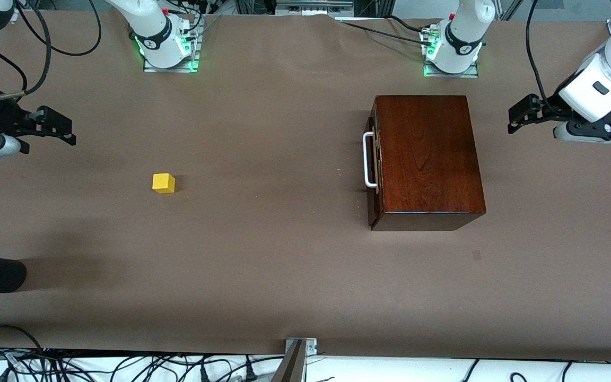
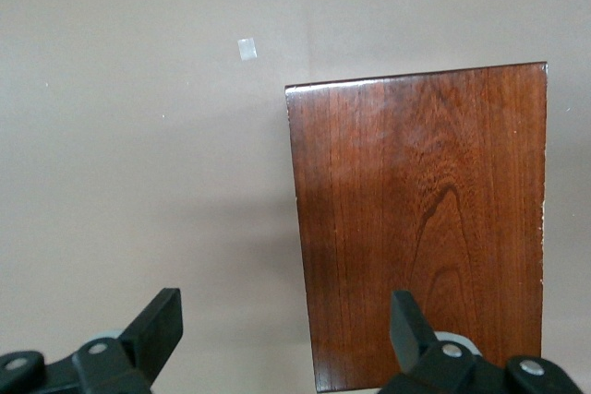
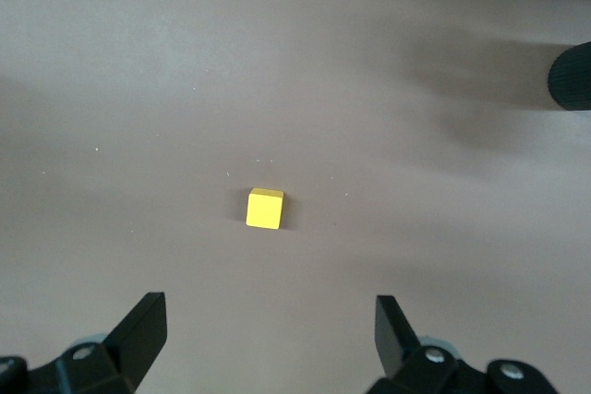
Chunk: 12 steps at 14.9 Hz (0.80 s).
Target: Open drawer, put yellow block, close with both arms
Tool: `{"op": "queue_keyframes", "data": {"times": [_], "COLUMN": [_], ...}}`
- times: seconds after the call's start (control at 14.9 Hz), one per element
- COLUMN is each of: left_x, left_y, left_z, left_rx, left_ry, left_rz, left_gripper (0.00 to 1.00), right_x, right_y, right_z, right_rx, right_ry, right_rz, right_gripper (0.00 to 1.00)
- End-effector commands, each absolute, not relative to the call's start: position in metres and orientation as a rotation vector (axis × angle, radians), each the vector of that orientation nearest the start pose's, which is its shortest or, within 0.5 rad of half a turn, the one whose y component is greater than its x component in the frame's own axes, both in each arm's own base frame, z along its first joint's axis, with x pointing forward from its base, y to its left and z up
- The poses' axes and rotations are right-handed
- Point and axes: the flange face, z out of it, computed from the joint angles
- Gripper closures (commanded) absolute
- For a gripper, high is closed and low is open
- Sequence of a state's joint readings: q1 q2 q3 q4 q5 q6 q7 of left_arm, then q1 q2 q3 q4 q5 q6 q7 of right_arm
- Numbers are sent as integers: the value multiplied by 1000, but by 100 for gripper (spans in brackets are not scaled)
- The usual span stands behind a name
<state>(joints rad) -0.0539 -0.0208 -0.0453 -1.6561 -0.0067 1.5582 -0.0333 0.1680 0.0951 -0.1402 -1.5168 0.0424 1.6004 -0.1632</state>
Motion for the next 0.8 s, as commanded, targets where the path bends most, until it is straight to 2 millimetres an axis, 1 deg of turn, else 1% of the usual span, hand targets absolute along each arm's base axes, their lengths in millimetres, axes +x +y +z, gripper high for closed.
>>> {"op": "queue_keyframes", "data": {"times": [0.0,0.13,0.27,0.4,0.47,0.54,0.6,0.74], "left_x": [549,550,554,551,551,548,545,547], "left_y": [-59,-60,-62,-63,-67,-91,-113,-162], "left_z": [583,586,576,573,572,573,578,570], "left_rx": [-3156,-3154,-3149,-3144,-3143,-3136,-3130,-3111], "left_ry": [94,97,111,126,138,200,250,328], "left_rz": [192,199,235,281,286,281,264,260], "left_gripper": [0,0,0,0,0,0,0,0], "right_x": [587,587,587,587,587,587,587,587], "right_y": [21,21,21,21,21,21,21,21], "right_z": [604,604,604,604,604,604,604,604], "right_rx": [-3106,-3106,-3106,-3106,-3106,-3107,-3107,-3107], "right_ry": [-303,-303,-303,-303,-303,-303,-303,-303], "right_rz": [8,8,8,8,8,6,6,6], "right_gripper": [0,0,0,0,0,0,0,0]}}
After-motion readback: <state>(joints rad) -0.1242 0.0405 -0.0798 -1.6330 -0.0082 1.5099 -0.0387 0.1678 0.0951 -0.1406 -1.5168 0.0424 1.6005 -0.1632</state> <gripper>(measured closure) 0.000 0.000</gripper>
